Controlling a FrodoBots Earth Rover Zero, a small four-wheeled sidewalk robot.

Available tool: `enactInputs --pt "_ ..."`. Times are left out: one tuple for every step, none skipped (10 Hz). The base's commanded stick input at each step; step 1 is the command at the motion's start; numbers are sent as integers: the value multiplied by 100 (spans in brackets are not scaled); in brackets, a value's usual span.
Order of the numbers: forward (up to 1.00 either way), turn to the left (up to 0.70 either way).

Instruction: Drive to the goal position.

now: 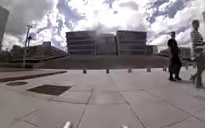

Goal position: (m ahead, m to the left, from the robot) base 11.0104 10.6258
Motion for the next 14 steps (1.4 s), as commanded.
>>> enactInputs --pt "70 0" --pt "70 0" --pt "70 14" --pt "70 23" --pt "70 17" --pt "70 12" --pt "70 5" --pt "70 1" --pt "70 0" --pt "70 0" --pt "70 0" --pt "70 0" --pt "70 0" --pt "70 0"
